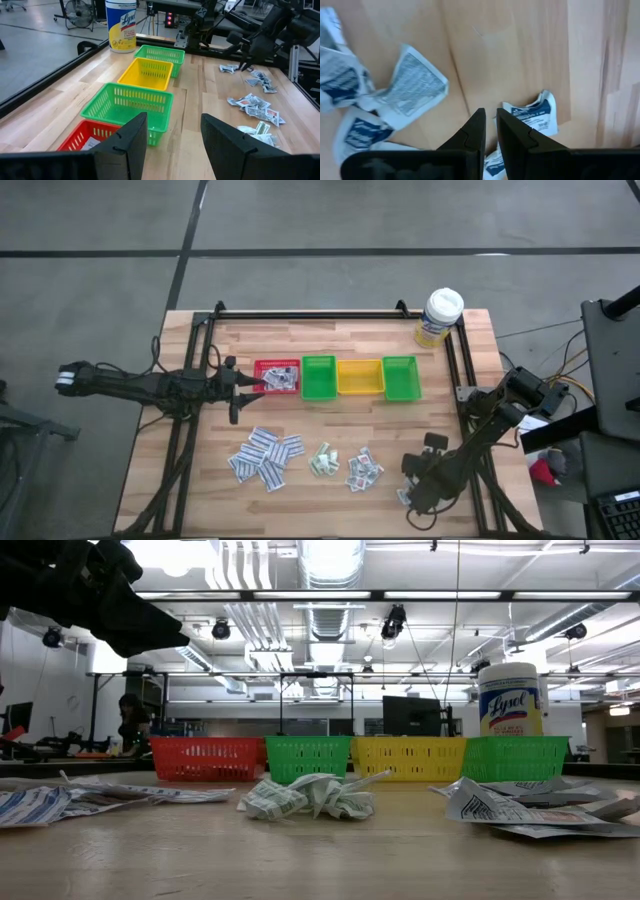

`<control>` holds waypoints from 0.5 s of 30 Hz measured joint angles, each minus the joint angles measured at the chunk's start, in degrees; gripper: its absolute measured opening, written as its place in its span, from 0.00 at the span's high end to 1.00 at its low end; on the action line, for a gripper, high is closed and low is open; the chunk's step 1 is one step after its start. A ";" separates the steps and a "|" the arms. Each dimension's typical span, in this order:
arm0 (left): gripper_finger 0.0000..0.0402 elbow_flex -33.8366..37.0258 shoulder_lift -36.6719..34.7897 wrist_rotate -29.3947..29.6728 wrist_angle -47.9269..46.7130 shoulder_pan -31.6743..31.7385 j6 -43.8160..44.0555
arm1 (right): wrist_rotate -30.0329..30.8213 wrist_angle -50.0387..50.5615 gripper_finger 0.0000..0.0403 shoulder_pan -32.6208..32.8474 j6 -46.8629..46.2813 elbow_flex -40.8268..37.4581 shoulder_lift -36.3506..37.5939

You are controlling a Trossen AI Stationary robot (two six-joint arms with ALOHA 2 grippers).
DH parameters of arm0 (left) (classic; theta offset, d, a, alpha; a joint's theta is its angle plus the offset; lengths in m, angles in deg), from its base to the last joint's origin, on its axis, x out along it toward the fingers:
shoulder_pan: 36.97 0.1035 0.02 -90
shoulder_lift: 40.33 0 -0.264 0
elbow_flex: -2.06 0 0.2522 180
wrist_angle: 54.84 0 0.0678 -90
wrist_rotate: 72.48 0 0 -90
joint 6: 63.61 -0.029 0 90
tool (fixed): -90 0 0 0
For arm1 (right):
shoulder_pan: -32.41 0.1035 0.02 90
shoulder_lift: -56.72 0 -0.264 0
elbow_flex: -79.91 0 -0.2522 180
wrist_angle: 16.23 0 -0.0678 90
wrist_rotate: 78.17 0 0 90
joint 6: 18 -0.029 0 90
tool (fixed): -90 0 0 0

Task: Pick & Place First Aid Supplies
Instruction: Put the alcohol pad into the red basket

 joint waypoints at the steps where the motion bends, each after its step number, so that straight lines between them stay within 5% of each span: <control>1: 0.56 0.00 0.00 -0.01 0.00 0.00 -0.15 | -0.02 -0.02 0.89 0.00 -0.30 0.24 0.00; 15: 0.56 0.00 0.00 -0.02 0.00 -0.01 -0.90 | -7.45 -0.06 0.89 -0.02 4.79 0.17 0.00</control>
